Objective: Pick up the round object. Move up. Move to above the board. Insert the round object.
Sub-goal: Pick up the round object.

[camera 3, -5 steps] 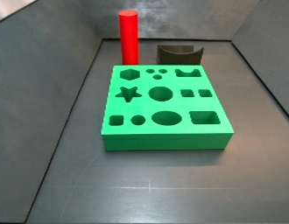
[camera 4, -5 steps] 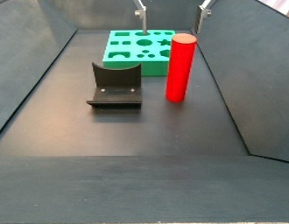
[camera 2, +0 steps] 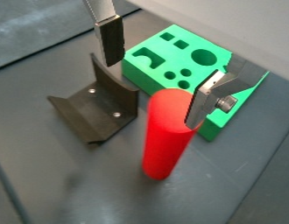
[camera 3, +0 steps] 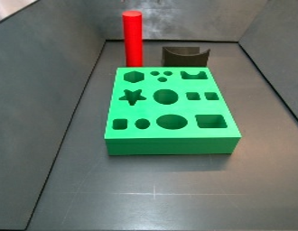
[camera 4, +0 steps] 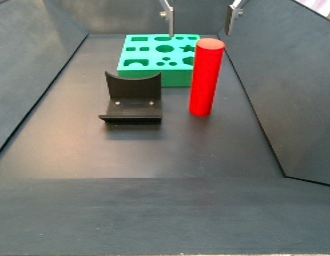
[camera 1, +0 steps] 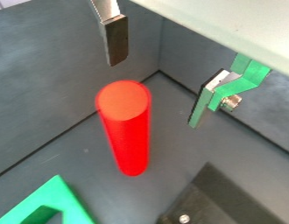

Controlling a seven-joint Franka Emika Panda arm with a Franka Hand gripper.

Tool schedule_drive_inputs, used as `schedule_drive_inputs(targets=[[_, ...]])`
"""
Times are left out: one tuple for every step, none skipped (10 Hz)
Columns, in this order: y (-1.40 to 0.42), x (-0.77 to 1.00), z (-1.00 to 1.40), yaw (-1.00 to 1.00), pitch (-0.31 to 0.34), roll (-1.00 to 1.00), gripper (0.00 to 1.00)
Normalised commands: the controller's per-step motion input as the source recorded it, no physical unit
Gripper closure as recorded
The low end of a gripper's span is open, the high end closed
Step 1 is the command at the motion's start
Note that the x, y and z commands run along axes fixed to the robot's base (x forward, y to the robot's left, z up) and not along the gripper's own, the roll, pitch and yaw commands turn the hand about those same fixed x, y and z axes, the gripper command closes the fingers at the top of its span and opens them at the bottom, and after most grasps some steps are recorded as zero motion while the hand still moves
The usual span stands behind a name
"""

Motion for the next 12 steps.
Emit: schedule_drive_inputs(targets=[[-0.18, -0.13, -0.27, 0.09, 0.0, 0.0, 0.0], [-0.01, -0.35, -0.24, 0.08, 0.0, 0.0, 0.0], [-0.01, -0.23, -0.22, 0.08, 0.0, 0.0, 0.0], [-0.03, -0.21, -0.24, 0.08, 0.0, 0.0, 0.0], [-0.01, -0.09, -0.31, 0.03, 0.0, 0.0, 0.0], [-0.03, 0.0, -0.35, 0.0, 0.014, 0.0, 0.0], [-0.03, 0.0, -0.35, 0.0, 0.031, 0.0, 0.0], [0.0, 0.0, -0.35, 0.0, 0.037, 0.0, 0.0], [0.0, 0.0, -0.32, 0.0, 0.039, 0.0, 0.0], [0.0, 0.0, -0.29, 0.0, 0.036, 0.01, 0.0], [0.0, 0.0, -0.27, 0.0, 0.029, 0.01, 0.0], [0.0, 0.0, -0.21, 0.0, 0.016, 0.0, 0.0]])
